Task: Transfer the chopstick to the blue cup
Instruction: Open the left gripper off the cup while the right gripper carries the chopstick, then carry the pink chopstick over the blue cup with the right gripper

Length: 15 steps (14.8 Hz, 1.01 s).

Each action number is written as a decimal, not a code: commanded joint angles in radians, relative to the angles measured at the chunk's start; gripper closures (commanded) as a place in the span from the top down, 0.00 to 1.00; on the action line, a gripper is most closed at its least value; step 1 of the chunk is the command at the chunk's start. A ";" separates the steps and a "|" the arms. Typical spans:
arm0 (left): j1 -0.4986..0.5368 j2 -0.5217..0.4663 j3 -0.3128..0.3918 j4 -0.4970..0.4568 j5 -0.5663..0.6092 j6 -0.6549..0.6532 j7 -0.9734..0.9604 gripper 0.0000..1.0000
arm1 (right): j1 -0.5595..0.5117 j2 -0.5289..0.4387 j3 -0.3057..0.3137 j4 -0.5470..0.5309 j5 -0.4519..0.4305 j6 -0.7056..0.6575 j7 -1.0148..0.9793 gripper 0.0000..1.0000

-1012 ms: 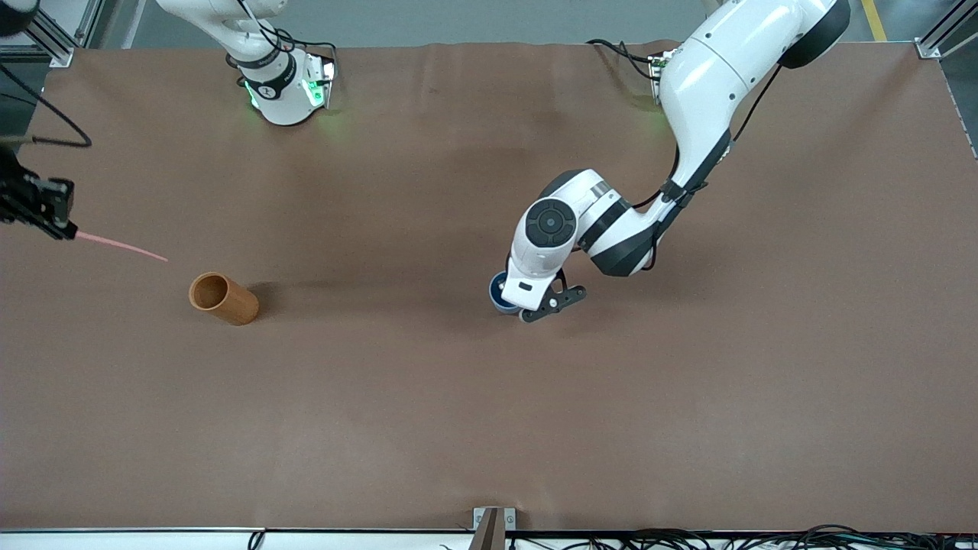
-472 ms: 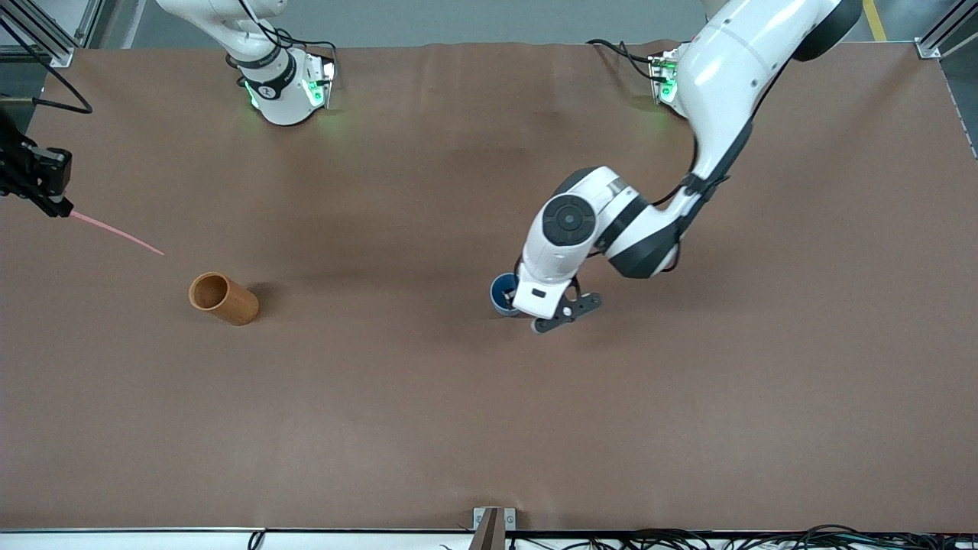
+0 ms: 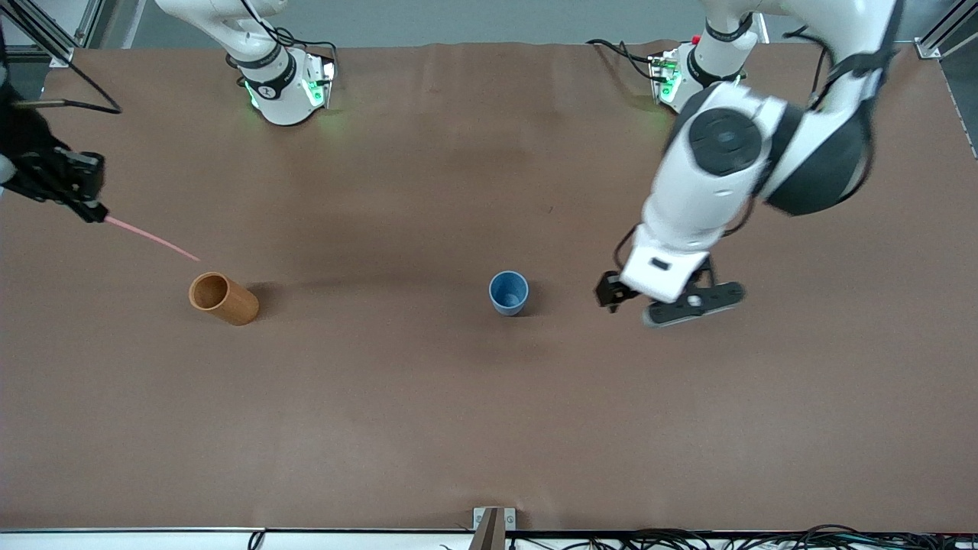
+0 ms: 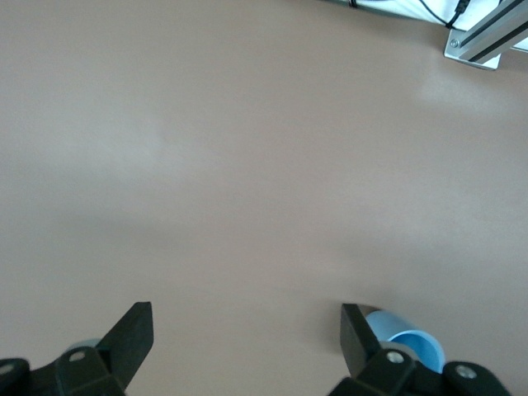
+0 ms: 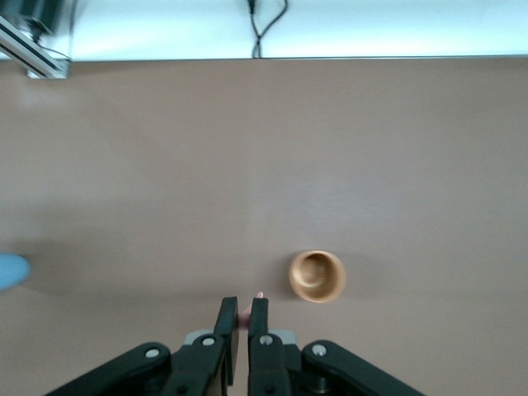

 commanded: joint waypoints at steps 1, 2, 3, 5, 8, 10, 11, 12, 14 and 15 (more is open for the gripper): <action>-0.003 -0.114 0.104 -0.038 -0.088 -0.082 0.215 1.00 | 0.125 0.098 -0.003 0.109 -0.009 0.008 0.196 0.01; -0.001 -0.140 0.138 -0.039 -0.110 -0.111 0.289 1.00 | 0.165 0.135 -0.003 0.151 -0.009 0.008 0.270 0.01; -0.001 -0.172 0.171 -0.042 -0.128 -0.138 0.355 1.00 | 0.220 0.178 -0.003 0.195 -0.013 0.007 0.358 0.01; 0.006 -0.226 0.236 -0.044 -0.159 -0.206 0.510 1.00 | 0.314 0.261 -0.004 0.272 -0.049 0.007 0.515 0.00; 0.043 -0.308 0.290 -0.043 -0.197 -0.322 0.719 1.00 | 0.435 0.376 -0.004 0.384 -0.086 0.010 0.718 0.00; 0.055 -0.338 0.290 -0.043 -0.198 -0.360 0.727 1.00 | 0.489 0.454 -0.006 0.465 -0.086 0.019 0.772 0.00; 0.055 -0.338 0.288 -0.044 -0.198 -0.366 0.729 1.00 | 0.513 0.494 -0.007 0.505 -0.087 0.021 0.799 0.00; 0.054 -0.338 0.285 -0.044 -0.196 -0.366 0.726 1.00 | 0.536 0.535 -0.007 0.539 -0.090 0.034 0.827 0.00; 0.055 -0.337 0.284 -0.047 -0.193 -0.364 0.733 1.00 | 0.582 0.586 -0.007 0.552 -0.090 0.096 0.878 0.00; 0.065 -0.334 0.284 -0.047 -0.193 -0.363 0.735 1.00 | 0.611 0.605 -0.010 0.552 -0.104 0.119 0.902 0.00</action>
